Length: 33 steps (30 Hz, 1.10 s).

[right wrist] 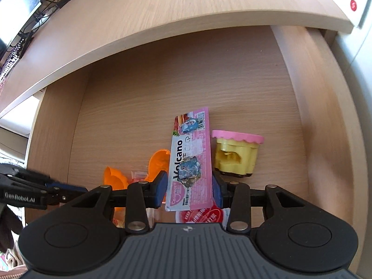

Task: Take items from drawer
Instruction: 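Grasp the pink Volcano packet with the right tool while the left tool holds the orange cup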

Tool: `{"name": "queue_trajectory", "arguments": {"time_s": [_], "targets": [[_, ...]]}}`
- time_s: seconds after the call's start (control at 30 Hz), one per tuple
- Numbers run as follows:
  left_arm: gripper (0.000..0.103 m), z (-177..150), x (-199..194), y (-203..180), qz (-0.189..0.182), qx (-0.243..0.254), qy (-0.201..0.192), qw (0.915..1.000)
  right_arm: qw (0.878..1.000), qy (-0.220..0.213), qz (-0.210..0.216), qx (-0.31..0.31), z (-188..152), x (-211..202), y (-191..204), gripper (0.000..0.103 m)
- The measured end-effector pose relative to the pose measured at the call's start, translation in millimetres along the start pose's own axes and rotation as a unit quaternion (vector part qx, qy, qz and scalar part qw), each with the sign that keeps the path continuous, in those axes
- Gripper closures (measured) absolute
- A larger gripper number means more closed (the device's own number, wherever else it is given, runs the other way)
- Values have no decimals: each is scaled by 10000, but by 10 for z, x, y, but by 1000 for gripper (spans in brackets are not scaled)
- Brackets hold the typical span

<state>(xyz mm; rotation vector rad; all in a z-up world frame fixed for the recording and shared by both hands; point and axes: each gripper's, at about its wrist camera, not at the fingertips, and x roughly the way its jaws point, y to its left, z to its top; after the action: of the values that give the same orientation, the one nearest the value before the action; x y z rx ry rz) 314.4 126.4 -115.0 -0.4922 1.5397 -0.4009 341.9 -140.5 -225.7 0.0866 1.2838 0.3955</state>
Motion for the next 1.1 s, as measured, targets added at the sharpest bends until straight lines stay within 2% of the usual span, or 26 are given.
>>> {"name": "queue_trajectory", "arguments": {"time_s": [0.03, 0.07, 0.1, 0.17, 0.2, 0.3, 0.33, 0.4, 0.43, 0.57, 0.63, 0.77, 0.9, 1.0, 1.07, 1.1], "targets": [[85, 7, -10, -30, 63, 35, -121, 9999, 10000, 5, 8, 2, 17, 14, 11, 63], [84, 5, -31, -90, 243, 278, -305, 9989, 10000, 9, 11, 14, 34, 21, 17, 63], [84, -6, -63, -184, 489, 739, -514, 9947, 10000, 0, 7, 41, 50, 23, 17, 63], [84, -51, -80, -396, 960, 1861, -726, 9751, 9999, -78, -54, 77, 81, 13, 9, 62], [84, -71, -83, -477, 1056, 2316, -712, 9644, 9999, -101, -68, 88, 98, 13, 2, 62], [84, -96, -104, -633, 1031, 3511, -661, 9283, 9998, -111, -63, 168, 149, 34, -15, 61], [84, -90, -112, -640, 1036, 3813, -670, 9162, 9998, -97, -57, 166, 162, 50, -11, 60], [84, -71, -59, -691, 1101, 4233, -621, 8971, 9999, -62, -83, 114, 184, 84, 17, 60], [84, -58, -18, -707, 1096, 4395, -546, 8899, 9999, -42, -97, 76, 195, 102, 38, 59], [84, 43, 116, -706, 793, 4839, -166, 8714, 9999, 21, -106, -25, 241, 168, 103, 58], [84, 82, 150, -686, 561, 4968, 73, 8660, 9999, 46, -107, -31, 270, 201, 116, 56], [84, 147, 288, -680, 458, 5075, 341, 8598, 10000, 60, -68, -4, 346, 250, 126, 54], [83, 184, 465, -679, 336, 5069, 727, 8583, 9999, 43, -79, -70, 440, 275, 159, 53], [83, 200, 539, -703, 212, 4972, 819, 8635, 9997, -35, -149, -206, 526, 264, 211, 53], [84, 214, 565, -704, 223, 4795, 725, 8742, 9996, -40, -109, -244, 595, 280, 245, 53], [85, 222, 583, -703, 275, 4639, 694, 8828, 9996, -27, -89, -259, 634, 303, 266, 53]]}}
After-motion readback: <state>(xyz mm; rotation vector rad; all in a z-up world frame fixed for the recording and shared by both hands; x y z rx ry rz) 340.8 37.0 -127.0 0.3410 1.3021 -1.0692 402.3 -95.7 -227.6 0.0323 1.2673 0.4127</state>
